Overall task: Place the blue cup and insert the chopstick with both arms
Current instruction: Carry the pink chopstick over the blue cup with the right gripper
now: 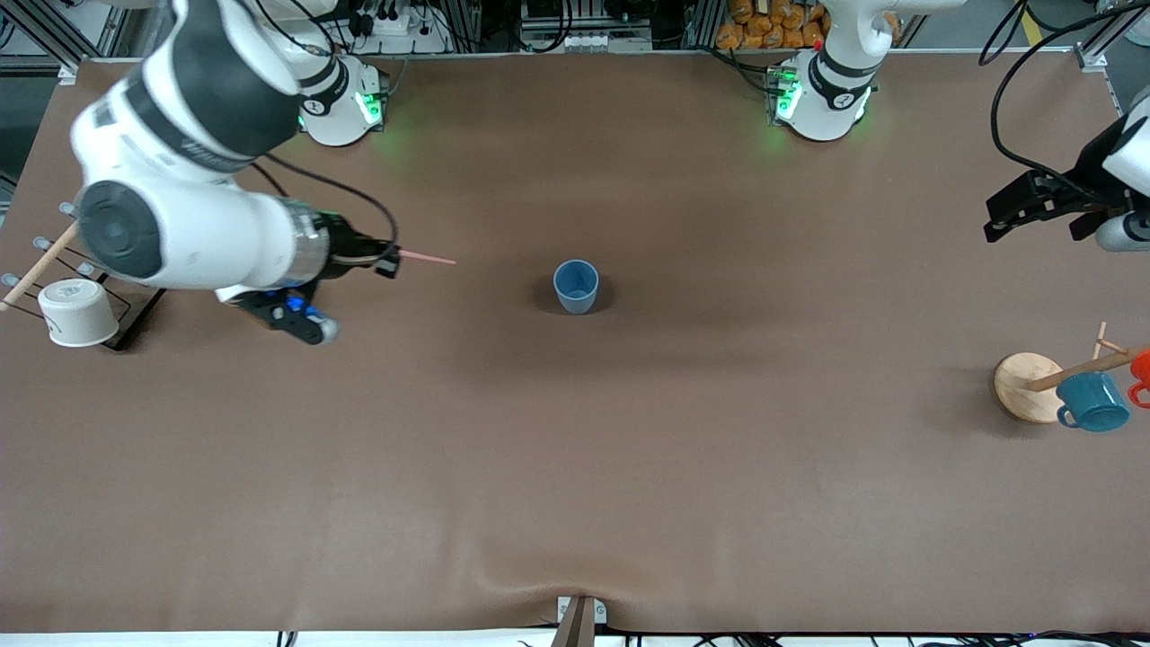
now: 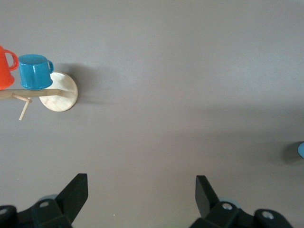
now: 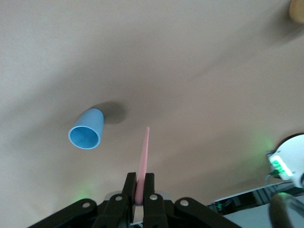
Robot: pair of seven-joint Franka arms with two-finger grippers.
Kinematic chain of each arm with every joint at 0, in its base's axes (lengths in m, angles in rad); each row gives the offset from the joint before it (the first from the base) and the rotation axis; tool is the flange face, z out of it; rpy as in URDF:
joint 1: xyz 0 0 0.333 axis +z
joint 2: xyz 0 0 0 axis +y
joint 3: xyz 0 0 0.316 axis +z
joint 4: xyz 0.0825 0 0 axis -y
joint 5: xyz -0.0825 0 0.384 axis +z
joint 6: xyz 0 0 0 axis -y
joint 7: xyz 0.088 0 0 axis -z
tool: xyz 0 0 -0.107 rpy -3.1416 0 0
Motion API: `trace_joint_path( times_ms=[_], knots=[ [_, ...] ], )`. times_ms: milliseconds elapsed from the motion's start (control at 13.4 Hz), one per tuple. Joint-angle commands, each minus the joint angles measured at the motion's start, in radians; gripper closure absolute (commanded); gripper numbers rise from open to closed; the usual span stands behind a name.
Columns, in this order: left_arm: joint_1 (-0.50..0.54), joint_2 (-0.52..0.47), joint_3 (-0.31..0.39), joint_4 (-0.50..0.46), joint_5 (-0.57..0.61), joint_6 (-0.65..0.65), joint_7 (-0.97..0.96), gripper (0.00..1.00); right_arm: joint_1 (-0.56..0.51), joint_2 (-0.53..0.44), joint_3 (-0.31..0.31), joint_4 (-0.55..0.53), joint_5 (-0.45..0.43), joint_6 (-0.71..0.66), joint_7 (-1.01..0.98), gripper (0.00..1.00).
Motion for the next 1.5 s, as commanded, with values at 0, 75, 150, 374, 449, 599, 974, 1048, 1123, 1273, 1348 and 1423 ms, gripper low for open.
trace_joint_path(
  times_ms=[0,75,150,374,449,599,974,1048,1123,1273,1348,1423],
  knots=[
    [0.005,-0.029,-0.006,-0.026,-0.017,0.002,-0.011,0.00,0.068,-0.003,0.002,-0.031,0.013,0.075,0.127,1.00],
    [0.005,-0.029,-0.006,-0.026,-0.017,0.002,-0.011,0.00,0.090,0.000,0.001,-0.034,0.013,0.095,0.159,1.00],
    [0.005,-0.029,-0.006,-0.025,-0.017,0.002,-0.011,0.00,0.105,0.002,0.002,-0.038,0.013,0.115,0.187,1.00],
    [0.004,-0.025,-0.006,-0.022,-0.017,0.002,-0.010,0.00,0.171,0.008,0.002,-0.057,0.013,0.200,0.294,1.00],
    [0.004,-0.025,-0.006,-0.022,-0.016,0.002,-0.010,0.00,0.189,0.012,0.001,-0.055,0.013,0.222,0.330,1.00],
    [0.002,-0.023,-0.007,-0.022,-0.016,0.002,-0.010,0.00,0.206,0.020,0.002,-0.055,0.013,0.254,0.357,1.00],
    [-0.003,-0.023,-0.007,-0.020,-0.016,-0.017,-0.010,0.00,0.271,0.055,0.000,-0.064,-0.003,0.323,0.433,1.00],
    [-0.003,-0.025,-0.007,-0.020,-0.016,-0.018,-0.008,0.00,0.275,0.055,0.000,-0.075,-0.003,0.354,0.442,1.00],
    [-0.004,-0.023,-0.009,-0.017,-0.016,-0.018,-0.008,0.00,0.275,0.055,0.000,-0.090,-0.004,0.369,0.445,1.00],
    [-0.004,-0.023,-0.021,-0.017,-0.011,-0.018,-0.010,0.00,0.280,0.057,0.000,-0.109,-0.020,0.392,0.446,1.00],
    [-0.004,-0.025,-0.021,-0.017,-0.011,-0.019,-0.010,0.00,0.286,0.057,-0.001,-0.129,-0.023,0.415,0.448,1.00],
    [-0.004,-0.025,-0.023,-0.016,-0.010,-0.019,-0.010,0.00,0.300,0.057,-0.001,-0.146,-0.024,0.441,0.457,1.00]
  ],
)
